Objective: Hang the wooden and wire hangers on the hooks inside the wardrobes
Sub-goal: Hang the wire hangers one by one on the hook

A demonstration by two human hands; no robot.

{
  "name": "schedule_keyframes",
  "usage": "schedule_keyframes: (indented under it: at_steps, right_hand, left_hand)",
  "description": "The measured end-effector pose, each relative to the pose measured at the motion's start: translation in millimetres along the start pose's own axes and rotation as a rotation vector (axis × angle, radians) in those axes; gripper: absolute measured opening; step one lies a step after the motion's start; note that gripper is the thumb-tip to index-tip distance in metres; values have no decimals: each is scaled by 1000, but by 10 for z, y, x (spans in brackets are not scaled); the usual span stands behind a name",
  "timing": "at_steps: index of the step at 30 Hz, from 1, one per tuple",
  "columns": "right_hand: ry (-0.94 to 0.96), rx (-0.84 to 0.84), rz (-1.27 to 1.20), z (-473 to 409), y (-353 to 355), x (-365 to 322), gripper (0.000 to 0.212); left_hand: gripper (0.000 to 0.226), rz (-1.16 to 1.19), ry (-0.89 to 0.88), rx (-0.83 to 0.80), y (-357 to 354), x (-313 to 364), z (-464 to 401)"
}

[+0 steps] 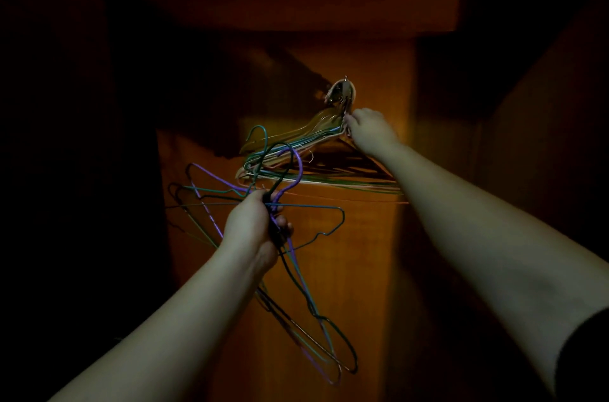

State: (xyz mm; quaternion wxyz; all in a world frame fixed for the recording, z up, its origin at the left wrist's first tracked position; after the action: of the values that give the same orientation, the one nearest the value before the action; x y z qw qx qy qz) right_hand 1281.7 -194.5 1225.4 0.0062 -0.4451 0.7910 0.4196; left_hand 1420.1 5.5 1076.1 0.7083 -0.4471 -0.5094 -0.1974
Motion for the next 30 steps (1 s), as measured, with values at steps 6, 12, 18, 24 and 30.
schedule_keyframes:
  at_steps: [6, 12, 18, 24, 30]
  right_hand:
    - [23, 24, 200, -51, 8, -31, 42]
    - [16, 43, 319, -78, 19, -91, 44]
    - [-9, 45, 305, -65, 24, -68, 42]
    - [-45, 68, 235, 25, 44, -3, 35]
    - [-5, 174, -140, 494, 74, -141, 22]
  left_hand:
    - [23, -6, -2, 1, 4, 20, 46]
    - [22, -14, 5, -14, 28, 12, 25]
    - [23, -36, 7, -4, 75, -27, 37]
    - [25, -83, -7, 8, 107, -92, 93]
    - [28, -4, 78, -37, 141, -278, 147]
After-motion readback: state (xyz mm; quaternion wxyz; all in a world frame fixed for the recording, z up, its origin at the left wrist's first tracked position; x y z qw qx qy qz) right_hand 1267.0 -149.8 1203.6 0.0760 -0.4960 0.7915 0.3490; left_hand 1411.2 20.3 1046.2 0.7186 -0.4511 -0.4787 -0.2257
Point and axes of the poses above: each hand's wrist, its own z-axis away from the middle knuckle, its own y-axis out of the back of the hand, x = y × z, the point moved 7 cm from there along -z, towards the middle knuckle, and after that the axes turned 9 degrees about -z, right-handed, at the moved point
